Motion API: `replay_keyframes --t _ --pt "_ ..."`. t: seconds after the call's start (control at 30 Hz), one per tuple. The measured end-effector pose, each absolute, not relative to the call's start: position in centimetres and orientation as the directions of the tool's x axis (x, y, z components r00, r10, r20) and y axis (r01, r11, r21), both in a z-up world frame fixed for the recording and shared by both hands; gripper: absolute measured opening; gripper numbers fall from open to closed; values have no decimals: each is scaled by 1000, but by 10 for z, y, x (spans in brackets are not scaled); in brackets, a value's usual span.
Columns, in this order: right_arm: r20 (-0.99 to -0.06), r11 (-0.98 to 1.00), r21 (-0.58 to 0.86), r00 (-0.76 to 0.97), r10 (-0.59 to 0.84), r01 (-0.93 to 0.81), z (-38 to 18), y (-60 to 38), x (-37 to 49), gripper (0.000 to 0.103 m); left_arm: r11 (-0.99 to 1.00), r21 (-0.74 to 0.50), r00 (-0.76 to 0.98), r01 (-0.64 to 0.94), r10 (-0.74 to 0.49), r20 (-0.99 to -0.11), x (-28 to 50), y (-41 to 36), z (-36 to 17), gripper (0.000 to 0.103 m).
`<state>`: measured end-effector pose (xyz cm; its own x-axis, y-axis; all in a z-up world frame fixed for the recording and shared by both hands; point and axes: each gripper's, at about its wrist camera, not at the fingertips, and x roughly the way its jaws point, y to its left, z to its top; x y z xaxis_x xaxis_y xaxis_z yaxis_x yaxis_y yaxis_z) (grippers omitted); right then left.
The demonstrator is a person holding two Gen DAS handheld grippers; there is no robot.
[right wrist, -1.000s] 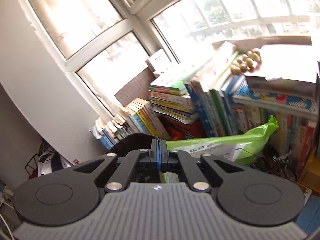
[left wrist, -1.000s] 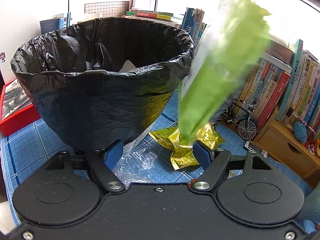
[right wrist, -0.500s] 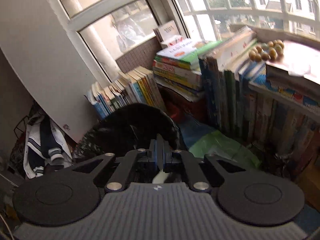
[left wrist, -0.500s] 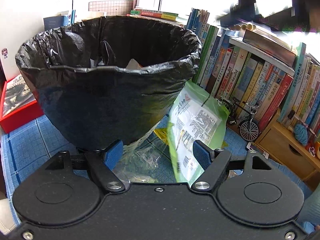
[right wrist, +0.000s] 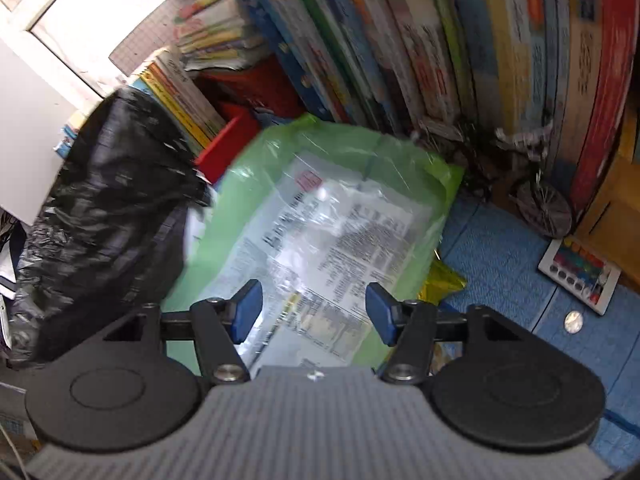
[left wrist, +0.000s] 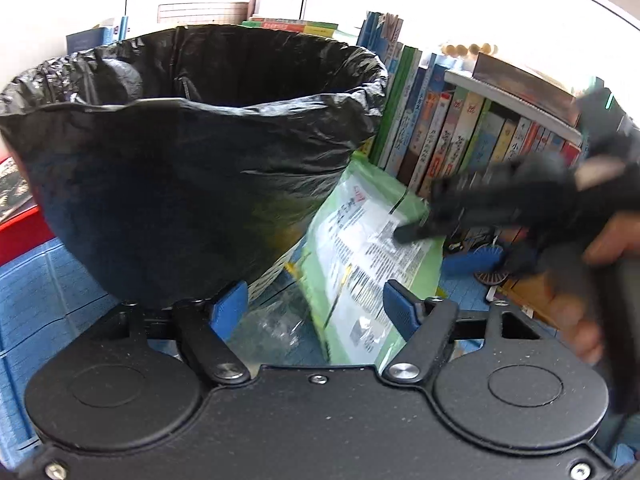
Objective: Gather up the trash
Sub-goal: 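Lift the green bag with the right tool and carry it over the basket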
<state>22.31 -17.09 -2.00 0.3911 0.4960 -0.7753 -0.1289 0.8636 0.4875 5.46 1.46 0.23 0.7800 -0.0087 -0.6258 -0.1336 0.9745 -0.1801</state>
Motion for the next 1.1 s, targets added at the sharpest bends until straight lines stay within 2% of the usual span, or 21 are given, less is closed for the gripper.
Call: replay_keyframes --t 0.17,0.3,0.33,0.4,0.43,0.47,0.53,0.57,0.6,0.9,1.1 --pt "-790 874 478 394 470 -85 -57 -177 230 81 980 -156 773 -120 -7 -634 70 5 -6 48" --pt "-771 865 496 419 479 -76 -77 -180 240 89 983 -132 758 -128 11 -652 81 -1 -13 14" --pt "-767 860 505 418 487 -74 -83 -181 243 89 985 -116 755 -128 20 -656 83 -3 -14 9" --pt "-762 851 520 412 499 -68 -91 -182 247 89 989 -81 763 -125 44 -645 82 -6 -15 5" --pt "-757 843 534 405 512 -66 -93 -182 248 87 991 -62 772 -122 56 -633 81 -8 -15 3" --pt "-748 830 554 400 530 -64 -95 -184 247 75 993 -41 783 -113 64 -619 80 -10 -14 2" --pt "-752 832 553 401 524 -50 -94 -186 246 47 996 5 808 -85 72 -585 77 -17 -11 0" --pt "-760 842 536 402 510 -55 -92 -187 244 19 997 21 820 -71 71 -567 76 -20 -8 0" --pt "-765 852 519 410 497 -65 -87 -191 242 6 998 32 831 -60 68 -552 74 -23 -6 0" --pt "-671 796 596 476 568 -109 -38 -219 227 3 998 66 889 10 22 -457 60 -45 24 0" --pt "-597 784 596 558 577 -172 23 -229 211 3 995 68 926 67 -36 -377 48 -59 54 0"
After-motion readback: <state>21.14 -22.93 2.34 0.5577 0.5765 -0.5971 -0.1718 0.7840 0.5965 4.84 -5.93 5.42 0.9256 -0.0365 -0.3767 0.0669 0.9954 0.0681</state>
